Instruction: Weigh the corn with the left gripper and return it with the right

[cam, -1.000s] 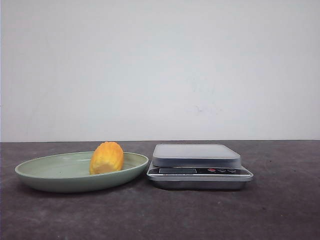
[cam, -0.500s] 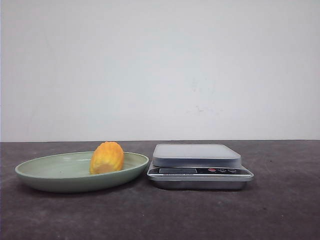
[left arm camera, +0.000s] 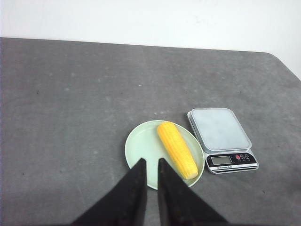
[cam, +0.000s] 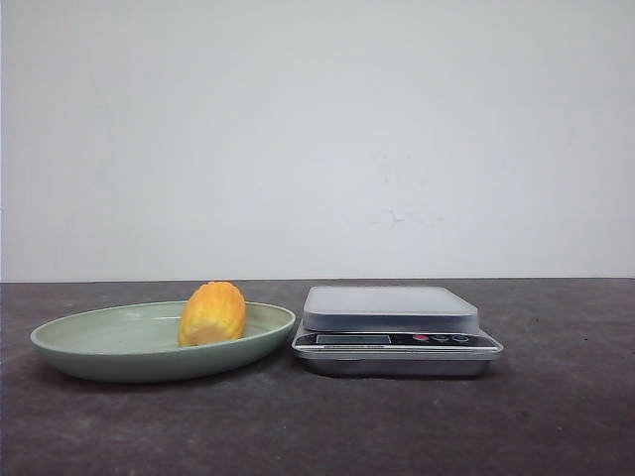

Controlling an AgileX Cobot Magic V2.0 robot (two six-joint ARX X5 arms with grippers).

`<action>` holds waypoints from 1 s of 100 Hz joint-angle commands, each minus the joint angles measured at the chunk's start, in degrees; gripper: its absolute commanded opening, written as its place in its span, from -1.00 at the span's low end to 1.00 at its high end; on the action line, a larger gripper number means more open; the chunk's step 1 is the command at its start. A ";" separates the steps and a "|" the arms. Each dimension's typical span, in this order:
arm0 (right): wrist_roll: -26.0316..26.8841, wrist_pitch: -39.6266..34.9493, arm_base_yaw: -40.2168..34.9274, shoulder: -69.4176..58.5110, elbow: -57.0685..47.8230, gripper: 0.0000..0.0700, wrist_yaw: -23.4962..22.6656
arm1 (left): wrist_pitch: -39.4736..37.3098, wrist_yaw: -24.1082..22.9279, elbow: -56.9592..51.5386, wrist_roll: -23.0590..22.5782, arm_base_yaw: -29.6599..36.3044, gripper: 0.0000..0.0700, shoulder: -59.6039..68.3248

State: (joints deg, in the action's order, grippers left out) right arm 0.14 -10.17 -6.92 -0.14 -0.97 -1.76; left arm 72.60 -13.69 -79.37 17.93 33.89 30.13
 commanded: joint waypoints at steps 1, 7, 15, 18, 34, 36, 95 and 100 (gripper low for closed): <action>0.61 -0.17 0.37 -0.07 0.17 -1.00 2.08 | -0.52 -0.24 -0.83 -0.39 0.31 -1.00 0.52; -0.15 -0.17 0.48 -0.07 0.17 -1.00 2.36 | -0.48 -0.24 -0.83 -0.39 0.31 -1.00 0.48; -1.70 -0.15 0.48 -0.07 0.17 -1.00 2.16 | -0.57 -0.26 -0.83 -0.39 0.31 -1.00 0.48; -1.90 -0.11 0.48 -0.07 0.17 -1.00 1.70 | -0.55 -0.24 -0.83 -0.39 0.31 -1.00 0.48; -1.86 1.22 0.48 -0.07 0.17 -1.00 1.66 | -0.55 -0.26 -0.83 -0.39 0.31 -1.00 0.48; -1.88 1.27 0.48 -0.07 0.17 -1.00 1.64 | -0.55 -0.24 -0.83 -0.39 0.31 -1.00 0.48; -1.86 1.18 0.48 -0.07 0.17 -1.00 1.66 | -0.52 -0.26 -0.83 -0.39 0.31 -1.00 0.48; -1.88 1.18 0.48 -0.07 0.17 -1.00 1.66 | -0.55 -0.24 -0.83 -0.39 0.31 -1.00 0.48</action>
State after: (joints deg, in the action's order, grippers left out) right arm -1.30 -9.67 -6.33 -0.21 -0.97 -0.23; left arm 72.62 -13.69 -79.35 17.93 33.87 30.20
